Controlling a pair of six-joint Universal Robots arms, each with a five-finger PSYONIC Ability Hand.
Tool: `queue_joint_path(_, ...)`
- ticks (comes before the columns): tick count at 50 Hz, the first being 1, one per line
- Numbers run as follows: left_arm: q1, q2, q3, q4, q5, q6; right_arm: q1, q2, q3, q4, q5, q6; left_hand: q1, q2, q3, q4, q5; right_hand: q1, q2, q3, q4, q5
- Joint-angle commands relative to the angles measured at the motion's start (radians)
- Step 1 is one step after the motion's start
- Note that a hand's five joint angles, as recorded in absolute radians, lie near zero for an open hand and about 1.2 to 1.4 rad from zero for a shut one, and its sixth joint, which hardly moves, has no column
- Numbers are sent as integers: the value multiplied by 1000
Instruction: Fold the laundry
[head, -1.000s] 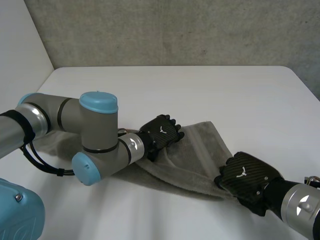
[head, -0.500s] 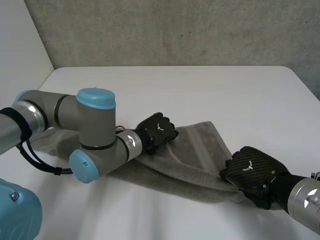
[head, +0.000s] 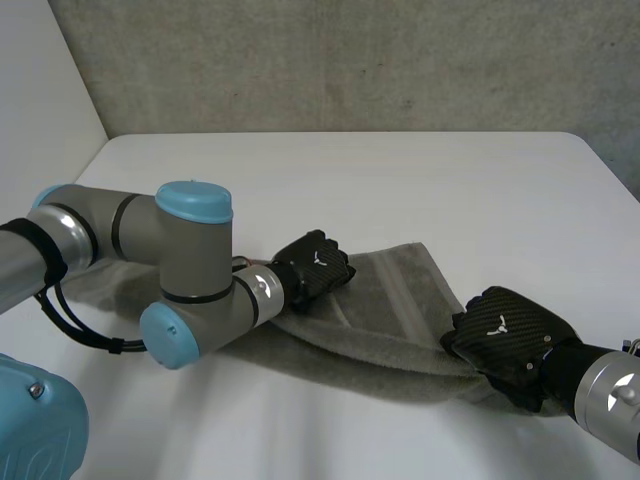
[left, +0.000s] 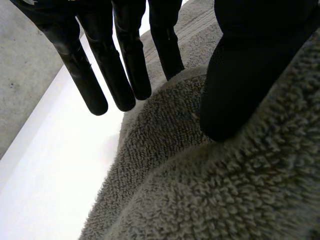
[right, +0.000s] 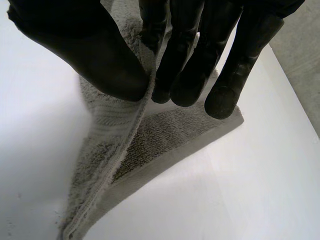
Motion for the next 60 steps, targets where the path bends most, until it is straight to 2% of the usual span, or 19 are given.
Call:
queue_joint_path(1, 0, 1, 0, 1, -2, 3, 0, 2, 0, -8, 1, 0, 244, 242, 242, 242, 250, 60, 59, 55, 59, 51)
queue_joint_path(8, 3, 1, 0, 1, -21, 3, 0, 2, 0, -10, -1, 0, 552, 550, 550, 549, 557, 60, 59, 55, 59, 51)
queue_joint_path(19, 23, 13, 62, 34, -70, 5, 9, 19, -72, -76, 8, 28, 552, 550, 550, 550, 558, 60, 59, 55, 59, 51)
queue_joint_path(22, 40, 18, 140, 82, -139, 2, 14, 55, -158, -197, 28, 106, 552, 550, 550, 550, 558, 60, 59, 55, 59, 51)
queue_joint_path(24, 67, 39, 237, 169, -236, -15, 17, 88, -274, -369, 91, 242, 552, 550, 550, 550, 558, 60, 59, 55, 59, 51)
queue_joint_path(25, 67, 39, 238, 169, -237, -15, 17, 88, -274, -370, 91, 243, 552, 550, 550, 550, 558, 60, 59, 55, 59, 51)
queue_joint_path(27, 81, 77, 323, 264, -329, -72, 17, 92, -326, -472, 140, 321, 552, 550, 550, 550, 558, 60, 59, 55, 59, 51)
queue_joint_path(28, 81, 78, 324, 264, -329, -72, 15, 92, -363, -582, 191, 400, 552, 550, 550, 550, 558, 60, 59, 55, 59, 51)
queue_joint_path(29, 86, 103, 357, 309, -367, -125, 9, 92, -387, -699, 234, 475, 552, 550, 550, 550, 558, 60, 59, 55, 59, 51)
queue_joint_path(30, 86, 104, 358, 309, -367, -126, 9, 92, -388, -700, 234, 476, 552, 550, 550, 550, 558, 60, 59, 55, 59, 51)
queue_joint_path(32, 104, 180, 384, 375, -433, -272, 6, 92, -414, -908, 312, 618, 552, 550, 550, 550, 558, 60, 59, 55, 59, 51)
queue_joint_path(33, 104, 180, 384, 375, -433, -273, 6, 92, -414, -909, 312, 618, 552, 550, 550, 550, 558, 60, 59, 55, 59, 51)
queue_joint_path(35, 120, 257, 367, 395, -478, -433, 11, 91, -420, -969, 338, 677, 552, 550, 550, 550, 558, 60, 59, 55, 59, 51)
queue_joint_path(36, 120, 257, 367, 395, -478, -434, 11, 91, -426, -981, 352, 716, 552, 550, 550, 550, 558, 60, 59, 55, 59, 51)
queue_joint_path(42, 133, 379, 177, 369, -479, -612, 21, 97, -446, -826, 346, 723, 552, 550, 550, 550, 558, 60, 59, 55, 59, 51)
queue_joint_path(46, 140, 440, 23, 361, -478, -610, 52, 112, -448, -720, 320, 720, 552, 550, 550, 550, 558, 60, 59, 55, 59, 51)
queue_joint_path(51, 167, 554, -352, 364, -475, -606, 117, 169, -444, -577, 265, 700, 552, 550, 550, 550, 558, 60, 59, 55, 59, 51)
queue_joint_path(56, 176, 596, -632, 369, -456, -592, 127, 235, -383, -359, 232, 535, 552, 550, 550, 550, 558, 60, 59, 55, 59, 51)
queue_joint_path(60, 178, 599, -791, 375, -407, -575, 118, 264, -325, -294, 237, 447, 552, 550, 550, 550, 558, 60, 59, 55, 59, 51)
